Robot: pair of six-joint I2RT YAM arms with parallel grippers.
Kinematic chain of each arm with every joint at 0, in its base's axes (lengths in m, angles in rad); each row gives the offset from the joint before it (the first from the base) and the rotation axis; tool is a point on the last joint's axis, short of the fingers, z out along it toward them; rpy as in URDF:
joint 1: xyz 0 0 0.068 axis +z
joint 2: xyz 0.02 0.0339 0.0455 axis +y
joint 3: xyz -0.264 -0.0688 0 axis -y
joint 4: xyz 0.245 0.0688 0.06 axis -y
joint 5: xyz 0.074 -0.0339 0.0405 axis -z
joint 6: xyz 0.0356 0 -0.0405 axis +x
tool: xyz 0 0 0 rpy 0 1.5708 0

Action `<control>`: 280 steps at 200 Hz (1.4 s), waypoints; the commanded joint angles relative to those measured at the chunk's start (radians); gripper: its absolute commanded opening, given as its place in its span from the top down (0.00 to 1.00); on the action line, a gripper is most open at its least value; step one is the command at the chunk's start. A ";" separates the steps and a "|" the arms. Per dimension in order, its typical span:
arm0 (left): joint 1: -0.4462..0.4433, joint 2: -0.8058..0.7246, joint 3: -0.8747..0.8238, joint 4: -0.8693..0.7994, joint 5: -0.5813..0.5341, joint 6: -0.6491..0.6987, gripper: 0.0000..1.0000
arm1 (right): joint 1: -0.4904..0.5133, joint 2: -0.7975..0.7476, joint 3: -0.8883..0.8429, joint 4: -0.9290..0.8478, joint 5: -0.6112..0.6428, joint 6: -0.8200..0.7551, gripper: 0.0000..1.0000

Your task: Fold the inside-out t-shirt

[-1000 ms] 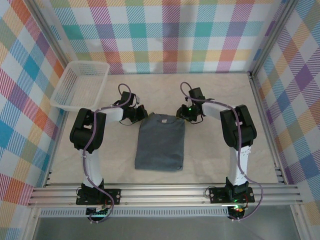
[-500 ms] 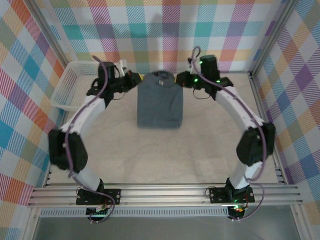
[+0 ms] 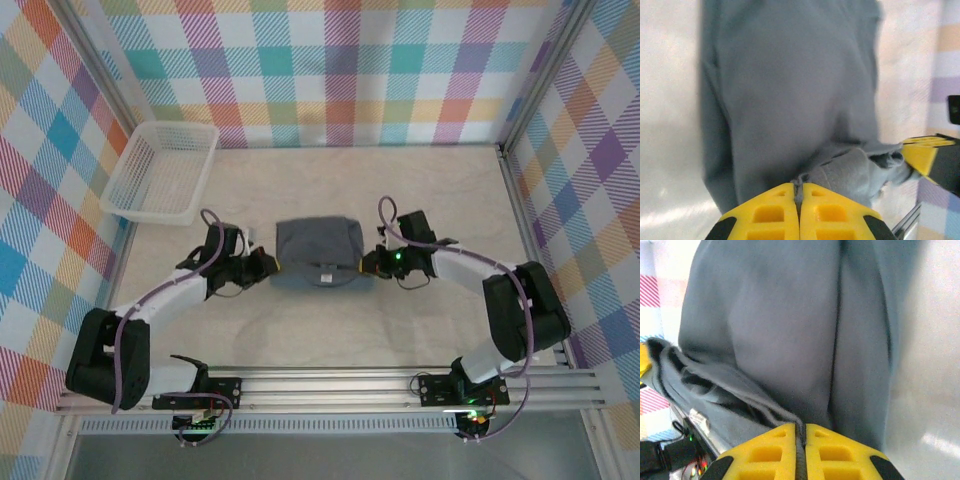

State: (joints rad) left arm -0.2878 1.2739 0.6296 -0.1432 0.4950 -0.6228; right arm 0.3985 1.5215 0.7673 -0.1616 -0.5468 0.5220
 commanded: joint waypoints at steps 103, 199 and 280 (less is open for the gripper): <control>-0.004 0.238 0.187 0.177 -0.203 0.183 1.00 | 0.033 0.147 0.229 0.036 0.294 -0.030 1.00; -0.003 0.049 0.199 -0.062 -0.328 0.174 0.32 | 0.100 -0.104 0.206 -0.177 0.492 0.003 0.35; -0.019 -0.013 0.072 -0.103 -0.269 0.105 0.18 | 0.293 0.143 0.323 -0.248 0.531 0.055 0.39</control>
State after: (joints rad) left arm -0.2970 1.2335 0.7155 -0.2096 0.1928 -0.4973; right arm 0.6994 1.6680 0.9924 -0.2813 -0.0372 0.5873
